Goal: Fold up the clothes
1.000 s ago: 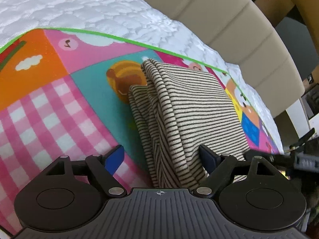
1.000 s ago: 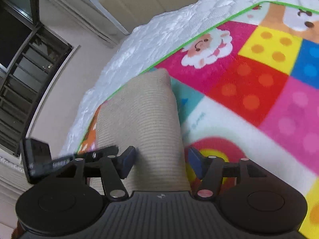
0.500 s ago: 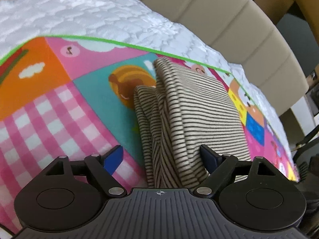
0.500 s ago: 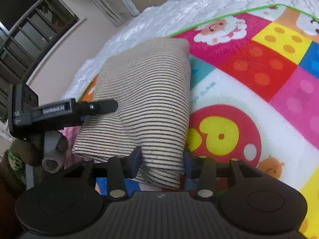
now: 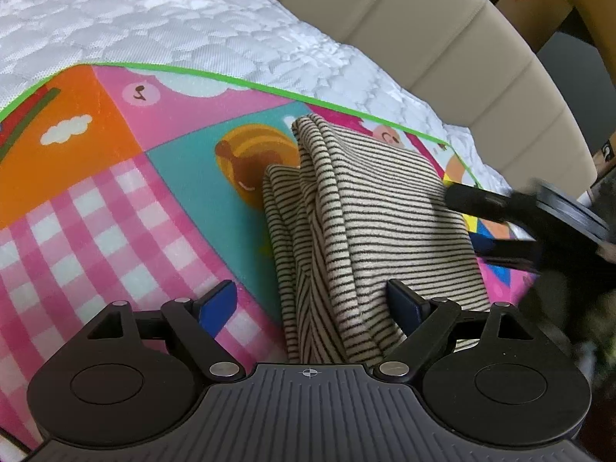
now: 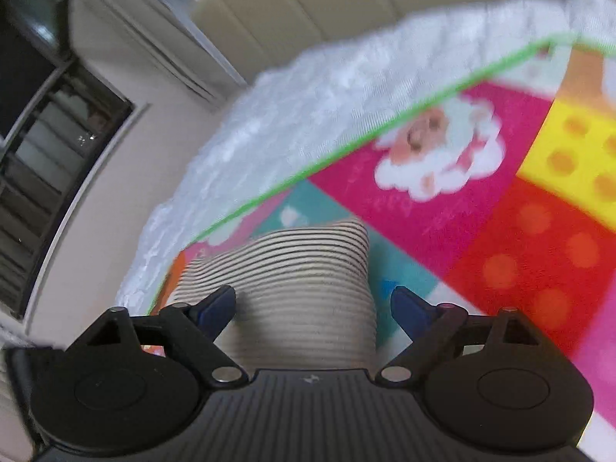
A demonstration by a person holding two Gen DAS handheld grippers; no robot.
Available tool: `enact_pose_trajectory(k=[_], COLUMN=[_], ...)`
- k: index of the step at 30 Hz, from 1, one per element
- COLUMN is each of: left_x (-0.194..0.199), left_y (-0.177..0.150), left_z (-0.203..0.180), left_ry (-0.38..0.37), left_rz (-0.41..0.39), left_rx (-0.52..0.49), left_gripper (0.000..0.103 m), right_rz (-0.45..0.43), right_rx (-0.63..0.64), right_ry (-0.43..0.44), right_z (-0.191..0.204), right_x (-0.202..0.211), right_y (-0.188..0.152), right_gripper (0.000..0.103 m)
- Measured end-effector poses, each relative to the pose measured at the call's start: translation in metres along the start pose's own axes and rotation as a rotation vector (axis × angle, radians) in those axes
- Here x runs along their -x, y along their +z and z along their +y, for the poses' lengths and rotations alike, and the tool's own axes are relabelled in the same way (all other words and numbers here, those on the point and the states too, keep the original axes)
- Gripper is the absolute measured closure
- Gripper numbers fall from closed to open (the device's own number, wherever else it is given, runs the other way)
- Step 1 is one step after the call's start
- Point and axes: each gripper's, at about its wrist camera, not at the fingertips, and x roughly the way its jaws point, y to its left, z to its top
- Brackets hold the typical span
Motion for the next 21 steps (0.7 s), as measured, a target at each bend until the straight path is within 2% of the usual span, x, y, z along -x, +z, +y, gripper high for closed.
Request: enact_pose_trajectory(k=[1,2,4,5,6,7,11,15,18,21], left_x=[0.000,-0.001,0.000,0.000,0.000,0.000,-0.004,-0.004,-0.004,-0.004], left_y=[0.000,0.000,0.001,0.001,0.002,0.002,0.001,0.001,0.000,0.000], left_z=[0.000,0.001,0.002,0.004,0.005,0.004,-0.004,-0.005,-0.005,-0.005], left_ry=[-0.001,-0.002,-0.008,-0.012,-0.015,-0.011,0.018,0.009,0.009,0.010], left_rz=[0.000,0.000,-0.001,-0.001,-0.001,-0.003,-0.001,0.002,0.004,0.004], left_rx=[0.001,0.001,0.009,0.014,0.019,0.013,-0.042,-0.053,-0.052,-0.052], left_gripper=[0.014,0.014,0.013,0.013,0.012,0.010,0.006,0.006,0.006,0.006], right_rz=[0.017,0.007,-0.048,-0.080,-0.104,-0.116,-0.093,-0.086,-0.085,-0.070], right_rx=[-0.013,0.016,0.154,0.202,0.219,0.231,0.269,0.219,0.245,0.211], right_ry=[0.015,0.015,0.036,0.063,0.090,0.087,-0.145,-0.152,-0.165,-0.155], right_z=[0.000,0.006,0.028,0.036,0.039,0.041,0.031,0.022,0.030,0.027], right_x=[-0.008,-0.008,0.004,0.014,0.022,0.027,0.011,0.012,0.022,0.036], right_y=[0.000,-0.002,-0.008,-0.013,-0.016,-0.018,-0.018,-0.017,-0.020,-0.031], right_gripper=[0.026,0.028,0.037,0.042,0.043,0.043,0.043,0.042,0.038,0.027])
